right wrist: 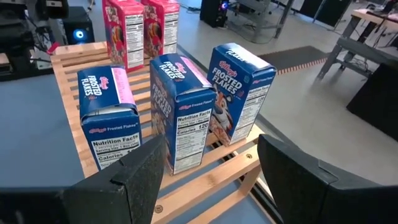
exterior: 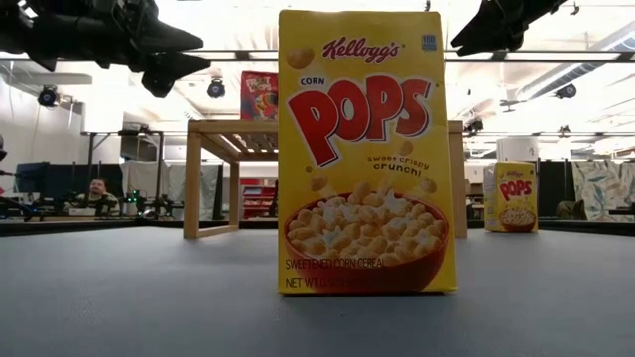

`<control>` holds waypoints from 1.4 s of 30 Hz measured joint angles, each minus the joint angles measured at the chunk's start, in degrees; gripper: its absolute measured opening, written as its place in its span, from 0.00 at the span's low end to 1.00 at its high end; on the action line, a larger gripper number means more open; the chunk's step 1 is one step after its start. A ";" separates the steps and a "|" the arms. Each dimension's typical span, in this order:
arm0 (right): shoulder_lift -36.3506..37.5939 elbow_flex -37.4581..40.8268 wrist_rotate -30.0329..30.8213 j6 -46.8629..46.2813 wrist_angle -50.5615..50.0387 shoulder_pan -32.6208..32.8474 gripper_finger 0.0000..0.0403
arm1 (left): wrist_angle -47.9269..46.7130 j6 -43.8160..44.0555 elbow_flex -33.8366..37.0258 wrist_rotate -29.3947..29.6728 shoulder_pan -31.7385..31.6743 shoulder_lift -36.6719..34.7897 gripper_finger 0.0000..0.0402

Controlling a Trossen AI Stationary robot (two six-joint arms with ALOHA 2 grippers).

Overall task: Stack cereal on shelf
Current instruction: Put the top yellow cereal box on the shelf

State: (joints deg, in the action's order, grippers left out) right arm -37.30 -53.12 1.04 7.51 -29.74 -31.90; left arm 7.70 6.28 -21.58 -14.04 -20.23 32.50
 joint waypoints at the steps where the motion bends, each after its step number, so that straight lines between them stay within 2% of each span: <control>1: 0.00 0.00 0.00 0.00 0.00 0.00 0.61 | 0.01 0.03 0.00 0.01 0.00 0.14 0.50; 14: -1.85 0.00 0.00 -2.83 -2.75 0.00 0.61 | -0.02 0.29 0.00 0.05 0.00 -0.73 0.50; 19: -4.15 0.00 0.55 0.88 -3.45 0.00 0.61 | -0.17 0.96 0.00 0.04 0.00 -0.40 0.50; 26: -6.26 0.00 0.42 0.61 -3.46 0.00 0.61 | -1.25 1.34 -0.02 0.05 0.00 -0.74 0.50; 35: -6.27 -0.07 0.54 2.14 -1.24 0.00 0.61 | -1.46 0.43 -0.02 0.14 -0.02 -0.45 0.50; 42: -5.52 -0.07 2.01 2.90 -1.45 0.00 0.58 | -1.43 -1.19 -0.02 2.58 -0.07 -0.53 0.50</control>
State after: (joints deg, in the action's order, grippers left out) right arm -42.82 -53.19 3.05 10.41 -31.19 -31.90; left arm 6.28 5.09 -21.61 -11.46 -20.29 31.97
